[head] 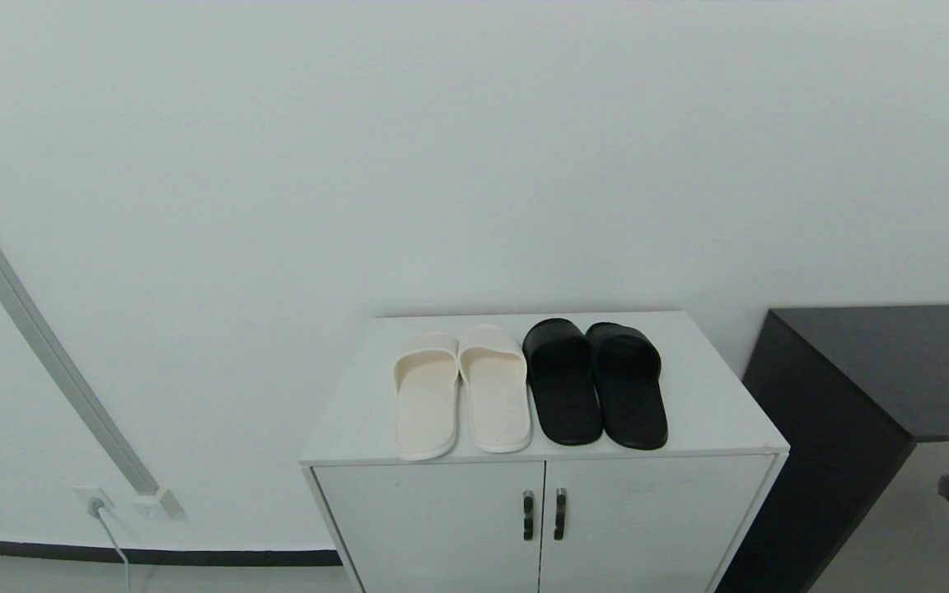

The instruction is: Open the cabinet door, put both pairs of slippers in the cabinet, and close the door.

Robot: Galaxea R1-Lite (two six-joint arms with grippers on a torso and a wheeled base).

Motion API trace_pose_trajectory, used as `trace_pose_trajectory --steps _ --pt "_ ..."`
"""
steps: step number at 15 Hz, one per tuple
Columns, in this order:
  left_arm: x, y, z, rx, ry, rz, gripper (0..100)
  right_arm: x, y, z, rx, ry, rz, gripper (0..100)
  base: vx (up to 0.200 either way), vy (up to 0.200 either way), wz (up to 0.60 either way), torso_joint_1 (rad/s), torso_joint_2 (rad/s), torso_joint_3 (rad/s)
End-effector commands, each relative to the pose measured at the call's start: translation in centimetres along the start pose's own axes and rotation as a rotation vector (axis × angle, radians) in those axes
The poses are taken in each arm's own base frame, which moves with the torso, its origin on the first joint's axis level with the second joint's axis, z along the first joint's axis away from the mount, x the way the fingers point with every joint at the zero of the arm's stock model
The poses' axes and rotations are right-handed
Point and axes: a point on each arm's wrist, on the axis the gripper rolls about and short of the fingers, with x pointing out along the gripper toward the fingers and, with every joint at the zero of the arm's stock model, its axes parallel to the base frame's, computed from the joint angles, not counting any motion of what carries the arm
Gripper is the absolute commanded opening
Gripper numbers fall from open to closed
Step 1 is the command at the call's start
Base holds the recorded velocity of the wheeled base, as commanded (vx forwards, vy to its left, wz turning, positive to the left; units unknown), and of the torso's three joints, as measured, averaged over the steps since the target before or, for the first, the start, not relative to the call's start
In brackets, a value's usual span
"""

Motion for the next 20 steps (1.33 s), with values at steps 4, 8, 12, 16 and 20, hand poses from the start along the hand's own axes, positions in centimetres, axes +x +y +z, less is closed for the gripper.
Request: trace_pose_trajectory --steps 4,8,12,16,20 --pt "0.0 0.0 0.0 -0.001 0.001 0.001 0 8.5 5.1 2.9 0.017 0.092 0.053 100 0.0 0.0 0.0 0.0 0.0 0.0" --pt "0.0 0.0 0.0 -0.001 0.001 0.001 0 13.1 9.7 4.7 0.036 0.091 0.045 100 0.0 0.0 0.0 0.0 0.0 0.0" --pt "0.0 0.0 0.0 -0.001 0.001 0.001 0 17.6 13.5 5.2 0.042 0.079 0.002 100 0.0 0.0 0.0 0.0 0.0 0.0" --pt "0.0 0.0 0.0 0.0 0.001 -0.001 0 21.0 15.2 5.1 0.065 0.06 -0.07 100 0.0 0.0 0.0 0.0 0.0 0.0" --pt "0.0 0.0 0.0 0.002 0.0 -0.001 0 25.5 16.5 2.1 0.038 0.037 -0.201 100 0.0 0.0 0.0 0.0 0.0 0.0"
